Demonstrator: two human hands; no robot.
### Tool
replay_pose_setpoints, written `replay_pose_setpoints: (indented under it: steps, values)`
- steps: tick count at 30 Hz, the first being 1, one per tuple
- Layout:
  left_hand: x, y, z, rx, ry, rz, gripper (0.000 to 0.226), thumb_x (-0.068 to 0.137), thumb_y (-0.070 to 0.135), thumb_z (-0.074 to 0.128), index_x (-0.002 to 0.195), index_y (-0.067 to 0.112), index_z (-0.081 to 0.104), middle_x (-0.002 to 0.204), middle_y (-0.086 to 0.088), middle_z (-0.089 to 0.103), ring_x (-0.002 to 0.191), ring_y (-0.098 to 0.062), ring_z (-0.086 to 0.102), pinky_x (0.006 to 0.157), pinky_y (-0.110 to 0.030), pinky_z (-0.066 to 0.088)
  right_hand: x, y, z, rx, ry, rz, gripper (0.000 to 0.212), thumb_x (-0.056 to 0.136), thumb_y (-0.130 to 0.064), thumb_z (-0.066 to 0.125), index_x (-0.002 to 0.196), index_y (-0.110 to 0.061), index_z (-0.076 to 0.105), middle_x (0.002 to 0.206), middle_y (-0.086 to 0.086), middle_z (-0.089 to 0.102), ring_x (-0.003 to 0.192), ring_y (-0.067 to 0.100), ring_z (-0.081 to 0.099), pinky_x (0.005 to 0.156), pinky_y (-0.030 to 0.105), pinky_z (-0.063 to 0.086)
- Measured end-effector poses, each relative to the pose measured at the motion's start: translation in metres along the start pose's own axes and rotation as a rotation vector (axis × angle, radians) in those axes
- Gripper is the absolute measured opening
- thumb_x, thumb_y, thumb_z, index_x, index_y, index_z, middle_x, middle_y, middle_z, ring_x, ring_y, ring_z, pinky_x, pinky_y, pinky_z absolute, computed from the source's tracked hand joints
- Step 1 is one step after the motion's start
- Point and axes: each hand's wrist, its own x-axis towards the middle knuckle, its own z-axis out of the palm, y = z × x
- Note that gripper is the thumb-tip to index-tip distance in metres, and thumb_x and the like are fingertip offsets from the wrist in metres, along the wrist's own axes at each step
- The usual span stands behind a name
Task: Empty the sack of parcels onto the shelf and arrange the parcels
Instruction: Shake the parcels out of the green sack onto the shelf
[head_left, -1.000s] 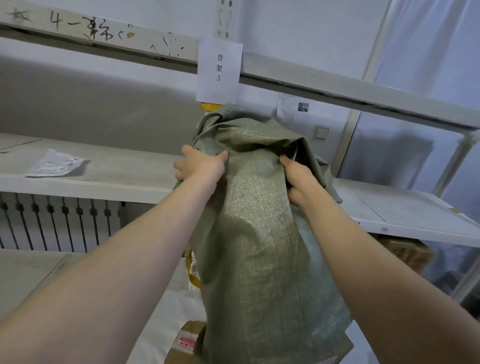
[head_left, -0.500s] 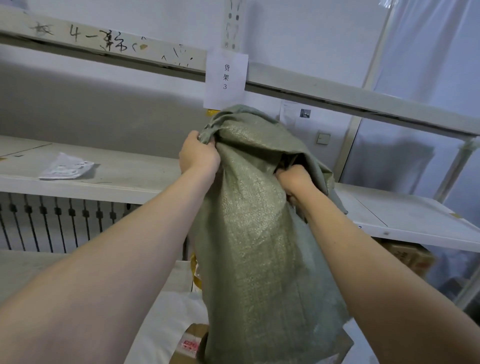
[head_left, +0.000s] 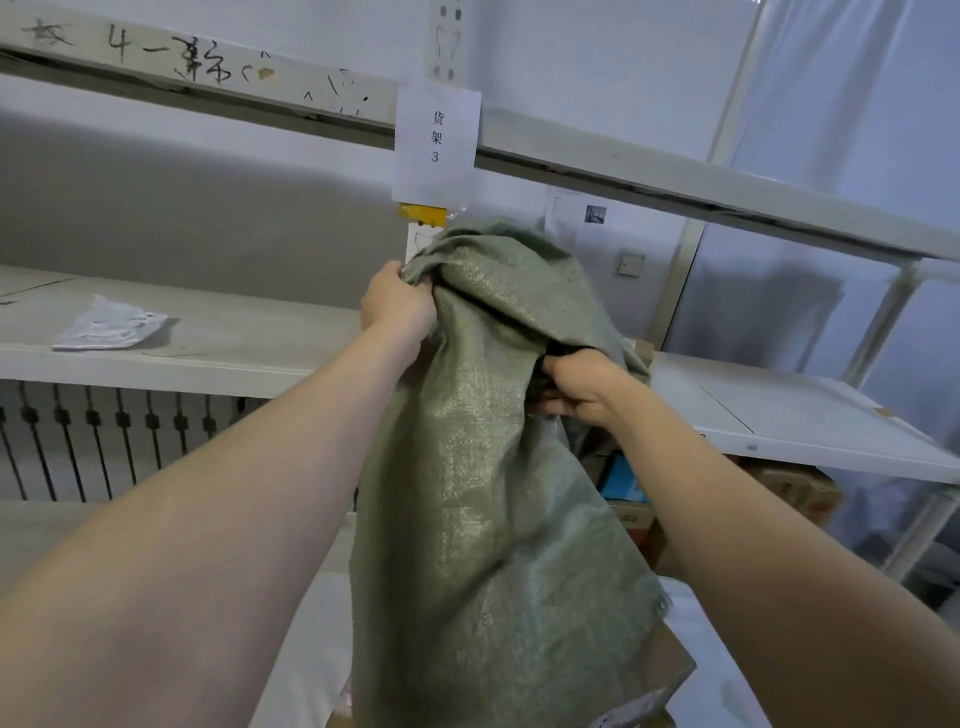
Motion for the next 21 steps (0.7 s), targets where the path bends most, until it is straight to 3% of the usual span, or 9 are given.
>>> replay_pose_setpoints:
  steps: [2,4,5,7,10,14,18,21]
  values:
    - [-0.001,0.005,0.002,-0.003,0.021,0.015,0.016,0.098,0.029,0.047,0.092,0.016,0.054,0.091,-0.003,0.059,0.071,-0.019,0.050,0.064,-0.031,0.038,0.004,-0.003,-0.007,0.076,0.059,-0.059,0.027,0.101,-0.004,0.043,0.126,0.001,0.053,0.130,0.025,0.057,0.116,0.039,0.059,0.081,0.046,0.059]
    - [-0.001,0.013,0.004,0.003,0.031,0.041,0.018,0.100,0.032,0.046,0.094,0.017,0.054,0.089,0.000,0.057,0.069,-0.016,0.048,0.059,-0.029,0.035,0.010,-0.008,-0.017,0.238,0.148,-0.123,0.036,0.101,-0.004,0.042,0.136,0.000,0.046,0.131,0.021,0.057,0.113,0.035,0.061,0.064,0.034,0.061]
    - [0.000,0.016,0.005,0.012,0.029,0.054,0.019,0.100,0.033,0.045,0.094,0.017,0.054,0.089,0.000,0.056,0.070,-0.016,0.049,0.059,-0.029,0.035,0.014,-0.009,-0.021,0.291,0.171,-0.129,0.038,0.101,-0.005,0.041,0.140,-0.004,0.043,0.131,0.019,0.057,0.112,0.032,0.061,0.056,0.029,0.060]
    - [-0.001,0.019,0.011,0.039,0.008,0.053,0.021,0.100,0.036,0.045,0.096,0.018,0.055,0.091,0.000,0.057,0.077,-0.020,0.052,0.065,-0.032,0.037,0.019,-0.012,-0.028,0.254,0.172,-0.121,0.038,0.102,-0.011,0.042,0.139,-0.008,0.044,0.130,0.015,0.058,0.112,0.029,0.060,0.053,0.029,0.058]
    - [-0.005,0.012,0.021,0.066,-0.044,-0.003,0.031,0.098,0.043,0.044,0.103,0.018,0.062,0.095,-0.002,0.061,0.085,-0.024,0.056,0.069,-0.032,0.041,0.027,-0.013,-0.039,0.090,0.163,-0.071,0.042,0.099,-0.028,0.052,0.137,-0.012,0.046,0.130,0.011,0.058,0.112,0.027,0.058,0.061,0.034,0.057]
    - [-0.010,0.007,0.031,0.060,-0.060,-0.031,0.036,0.095,0.047,0.047,0.103,0.018,0.067,0.093,-0.001,0.063,0.086,-0.026,0.058,0.071,-0.031,0.044,0.037,-0.004,-0.051,0.028,0.110,-0.027,0.065,0.093,-0.050,0.055,0.144,-0.012,0.042,0.133,0.008,0.058,0.117,0.027,0.055,0.100,0.041,0.047]
    - [-0.009,0.000,0.030,0.048,-0.091,-0.032,0.026,0.092,0.043,0.052,0.099,0.022,0.064,0.086,0.004,0.060,0.079,-0.020,0.056,0.062,-0.027,0.038,0.044,0.008,-0.058,0.145,0.079,-0.071,0.071,0.085,-0.049,0.067,0.143,-0.013,0.045,0.129,0.009,0.062,0.111,0.026,0.060,0.099,0.043,0.050]
    - [0.000,-0.006,0.021,0.125,-0.168,-0.121,0.031,0.088,0.036,0.054,0.113,0.019,0.060,0.102,0.000,0.064,0.087,-0.023,0.058,0.067,-0.028,0.042,0.042,0.016,-0.061,0.276,-0.035,-0.065,0.049,0.088,-0.041,0.068,0.130,-0.018,0.056,0.118,0.008,0.066,0.108,0.023,0.062,0.099,0.041,0.049]
